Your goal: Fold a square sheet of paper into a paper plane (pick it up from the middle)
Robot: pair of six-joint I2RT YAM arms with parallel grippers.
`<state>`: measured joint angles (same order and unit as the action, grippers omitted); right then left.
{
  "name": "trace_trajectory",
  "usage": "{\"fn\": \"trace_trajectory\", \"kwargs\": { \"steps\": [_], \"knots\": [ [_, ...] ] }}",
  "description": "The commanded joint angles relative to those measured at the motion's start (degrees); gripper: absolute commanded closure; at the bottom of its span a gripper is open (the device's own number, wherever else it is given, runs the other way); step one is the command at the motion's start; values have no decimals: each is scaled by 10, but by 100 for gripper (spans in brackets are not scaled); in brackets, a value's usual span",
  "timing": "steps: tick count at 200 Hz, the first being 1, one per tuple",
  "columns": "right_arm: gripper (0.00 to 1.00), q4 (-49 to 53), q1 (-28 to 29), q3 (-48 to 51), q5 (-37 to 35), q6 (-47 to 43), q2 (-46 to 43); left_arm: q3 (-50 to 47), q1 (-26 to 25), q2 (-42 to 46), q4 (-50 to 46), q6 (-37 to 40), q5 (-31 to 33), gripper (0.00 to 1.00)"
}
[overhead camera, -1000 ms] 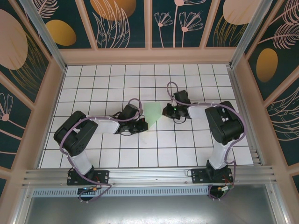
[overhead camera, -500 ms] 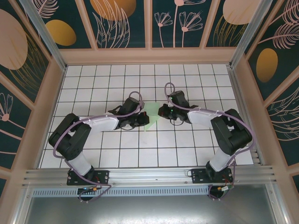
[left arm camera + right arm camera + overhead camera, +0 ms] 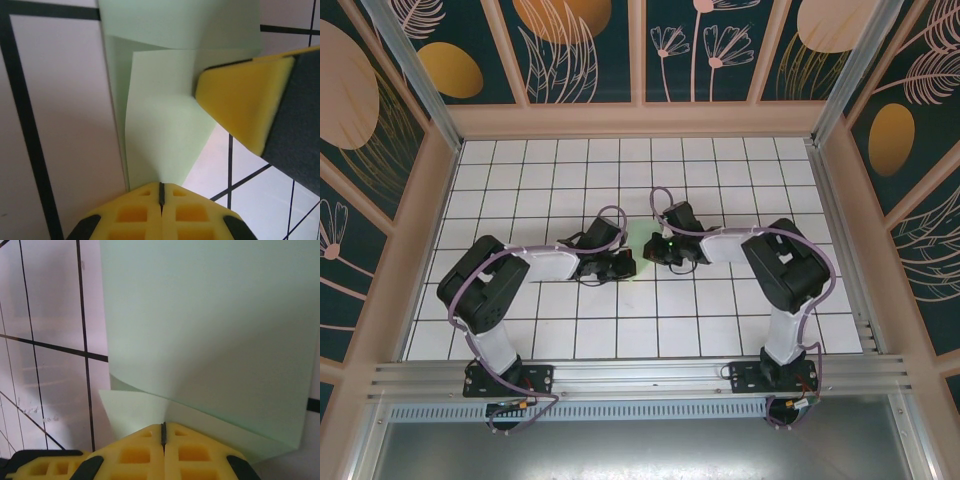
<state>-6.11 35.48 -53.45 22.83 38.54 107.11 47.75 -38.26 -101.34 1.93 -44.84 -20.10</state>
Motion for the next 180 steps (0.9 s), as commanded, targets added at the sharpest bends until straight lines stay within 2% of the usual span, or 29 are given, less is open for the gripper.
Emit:
{"fn": "trace_trajectory", "kwargs": {
  "steps": [1,54,79,111,136,153,180],
  "knots": [
    [100,21,3,-20,-8,10,19,-18,-2,-9,-26,2,-10,100],
    [100,64,-6,-21,-47,34,38,-54,-2,28,-72,43,-28,100],
    [100,81,-6,-20,-61,48,31,-46,-2,69,-91,66,-6,100],
    [100,86,-5,9,-79,95,-2,-24,-2,96,-42,52,11,98],
    [100,28,-5,40,-41,148,-43,-9,-2,96,0,35,16,96],
    [100,10,-4,40,-44,160,-74,10,-2,83,13,34,29,95],
    [87,12,-17,46,-73,156,-125,42,-2,44,19,30,34,95]
  ]
}}
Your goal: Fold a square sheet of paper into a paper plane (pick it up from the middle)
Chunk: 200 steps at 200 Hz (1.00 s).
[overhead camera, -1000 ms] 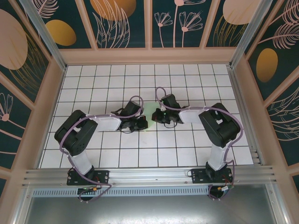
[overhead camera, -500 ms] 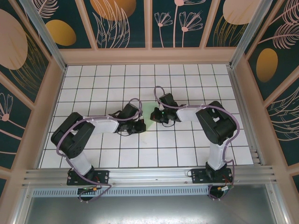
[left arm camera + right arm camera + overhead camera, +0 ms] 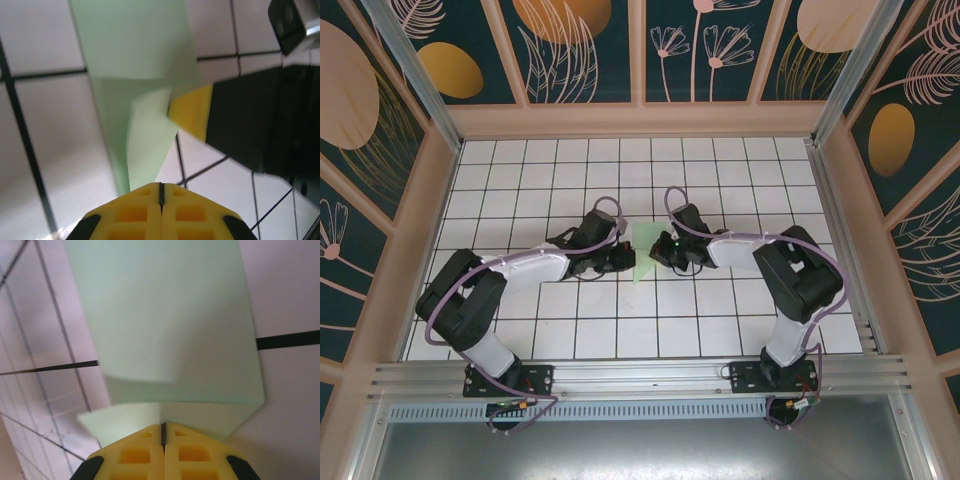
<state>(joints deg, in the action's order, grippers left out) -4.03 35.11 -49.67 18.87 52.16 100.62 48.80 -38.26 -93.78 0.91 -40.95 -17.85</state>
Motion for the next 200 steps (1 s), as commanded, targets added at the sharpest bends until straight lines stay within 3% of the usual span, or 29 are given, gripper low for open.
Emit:
{"fn": "trace_trajectory", "kwargs": {
  "steps": [1,47,77,100,146,200],
  "knots": [
    [86,-9,-14,8,-34,20,-61,33,-2,-33,30,-9,10,95],
    [61,-17,-65,63,-35,26,-108,52,-2,-61,43,-15,7,93],
    [50,-20,-80,78,-37,22,-118,55,-2,-75,43,-15,10,92],
    [48,-31,-80,81,-21,19,-109,59,-1,-96,44,-19,11,92],
    [46,-65,-75,80,28,22,-73,59,-1,-115,13,-30,99,93],
    [46,-73,-67,65,54,15,-45,47,-2,-126,9,-36,105,93]
  ]
}}
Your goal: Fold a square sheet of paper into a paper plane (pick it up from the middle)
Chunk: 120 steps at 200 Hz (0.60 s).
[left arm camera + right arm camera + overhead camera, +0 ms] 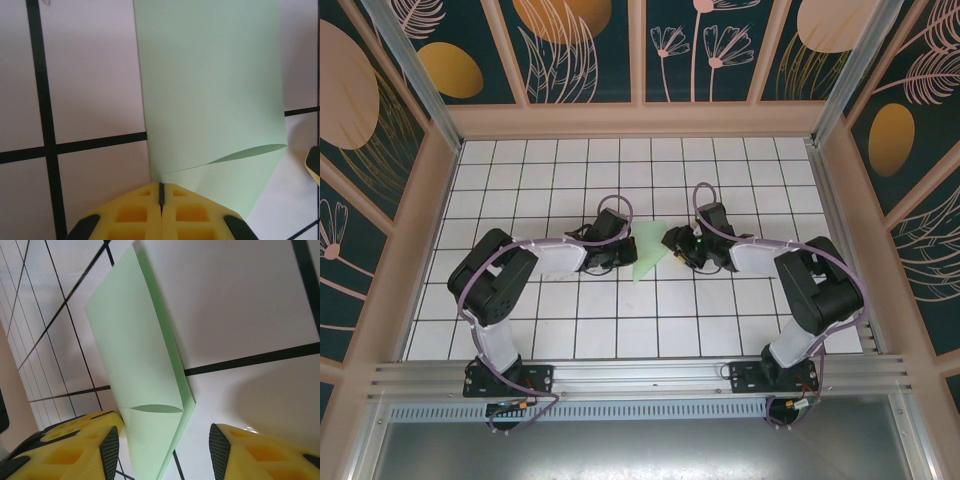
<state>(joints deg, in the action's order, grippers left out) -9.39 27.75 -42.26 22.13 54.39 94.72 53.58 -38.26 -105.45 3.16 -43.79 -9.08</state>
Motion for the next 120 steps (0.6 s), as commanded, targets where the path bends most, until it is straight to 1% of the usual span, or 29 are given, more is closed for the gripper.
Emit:
{"fn": "trace_trajectory", "kwargs": {
  "steps": [1,42,71,120],
  "knots": [
    [46,-20,7,-10,21,-7,14,-2,-2,-9,-14,-8,17,94],
    [47,-17,11,-18,25,-10,32,-4,-1,-12,-14,-9,17,94],
    [54,-19,13,-23,31,-15,38,-6,-1,-13,-15,-10,17,94],
    [58,-24,13,-27,39,-17,48,-8,-2,-13,-16,-12,16,95]
  ]
}}
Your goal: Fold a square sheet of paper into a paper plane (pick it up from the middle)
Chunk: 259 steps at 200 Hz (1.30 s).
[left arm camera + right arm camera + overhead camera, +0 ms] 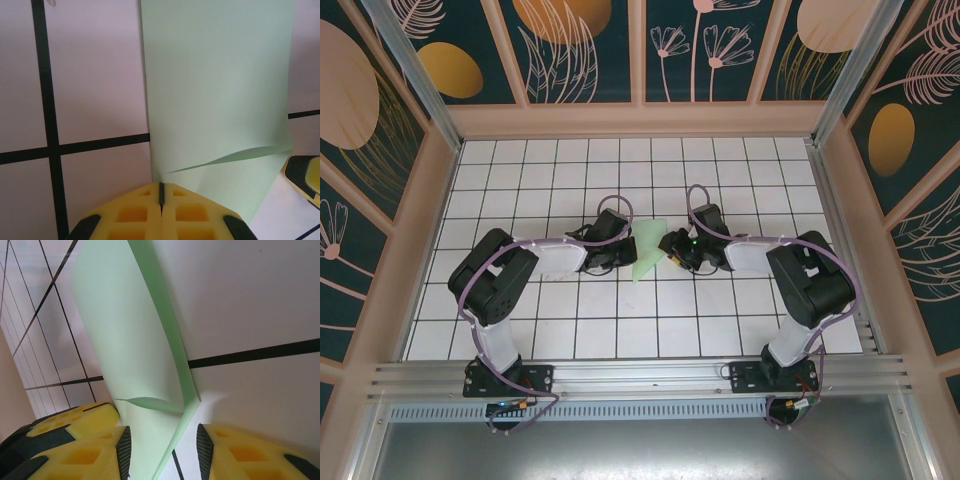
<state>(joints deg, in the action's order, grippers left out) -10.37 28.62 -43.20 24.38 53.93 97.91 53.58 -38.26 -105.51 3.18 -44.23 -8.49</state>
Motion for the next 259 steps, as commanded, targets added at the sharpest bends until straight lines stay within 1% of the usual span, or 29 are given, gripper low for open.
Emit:
{"fn": "trace_trajectory", "kwargs": {
  "steps": [1,74,111,145,171,209,237,247,259],
  "knots": [
    [58,-14,5,-18,17,-13,16,-8,-2,-13,-16,-8,10,95],
    [64,-37,5,-15,33,-20,20,-7,-2,-14,-19,-10,10,95],
    [67,-71,4,-2,52,-26,18,-6,-2,-15,-20,-10,13,95],
    [67,-104,3,10,71,-28,21,-5,-2,-15,-22,-9,15,95],
    [67,-125,3,9,99,-46,32,-3,-2,-15,-25,-9,16,95],
    [68,-140,3,15,105,-67,41,9,-2,-7,-36,-3,18,95],
    [75,-135,3,11,103,-74,49,18,-2,1,-44,4,14,94],
    [80,-121,3,4,99,-77,55,18,-2,5,-48,8,14,93],
    [88,-95,3,-8,90,-76,61,42,-1,13,-55,15,14,91]
  ]
}}
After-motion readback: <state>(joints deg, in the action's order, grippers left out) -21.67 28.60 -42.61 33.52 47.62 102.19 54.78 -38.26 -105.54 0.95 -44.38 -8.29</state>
